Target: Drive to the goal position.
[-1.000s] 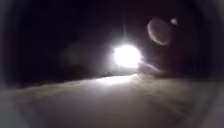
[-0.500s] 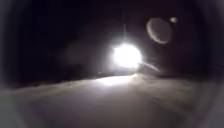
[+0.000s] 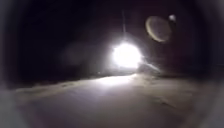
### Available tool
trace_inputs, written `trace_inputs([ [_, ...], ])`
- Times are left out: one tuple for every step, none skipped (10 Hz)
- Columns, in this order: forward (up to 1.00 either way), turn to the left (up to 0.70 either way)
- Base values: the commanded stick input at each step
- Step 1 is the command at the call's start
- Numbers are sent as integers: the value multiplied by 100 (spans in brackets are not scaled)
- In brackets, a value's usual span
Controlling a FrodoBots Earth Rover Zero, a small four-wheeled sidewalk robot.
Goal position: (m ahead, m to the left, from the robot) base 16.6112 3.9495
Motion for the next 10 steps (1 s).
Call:
trace_inputs([
  [85, 0],
  [85, 0],
  [85, 0],
  [85, 0],
  [85, 0],
  [85, 0],
  [85, 0],
  [85, 0],
  [85, 0],
  [85, 0],
])
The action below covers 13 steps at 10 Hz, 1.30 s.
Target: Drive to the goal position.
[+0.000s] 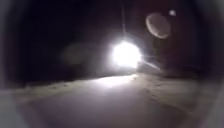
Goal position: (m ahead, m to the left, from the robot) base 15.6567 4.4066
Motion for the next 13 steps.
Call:
trace_inputs([
  [85, 0],
  [85, 0],
  [85, 0],
  [85, 0],
  [85, 0],
  [85, 0],
  [85, 0],
  [85, 0],
  [85, 0],
  [85, 0],
  [85, 0],
  [85, 0],
  [85, 0],
])
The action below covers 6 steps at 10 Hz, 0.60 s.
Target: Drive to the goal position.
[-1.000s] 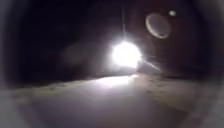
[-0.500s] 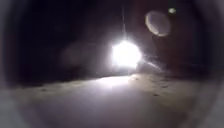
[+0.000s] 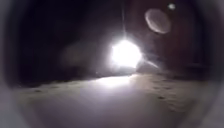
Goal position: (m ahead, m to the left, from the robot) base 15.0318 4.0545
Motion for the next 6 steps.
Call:
trace_inputs([
  [85, 0],
  [85, 0],
  [85, 0],
  [85, 0],
  [85, 0],
  [85, 0],
])
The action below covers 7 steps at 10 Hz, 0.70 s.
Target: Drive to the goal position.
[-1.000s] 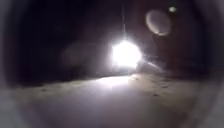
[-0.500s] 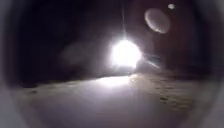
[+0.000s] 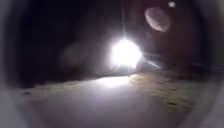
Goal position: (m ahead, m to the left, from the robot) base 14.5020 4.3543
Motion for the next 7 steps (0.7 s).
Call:
trace_inputs([
  [85, 0],
  [85, -2],
  [85, -13],
  [85, -27],
  [85, 0],
  [85, 0],
  [85, 0],
])
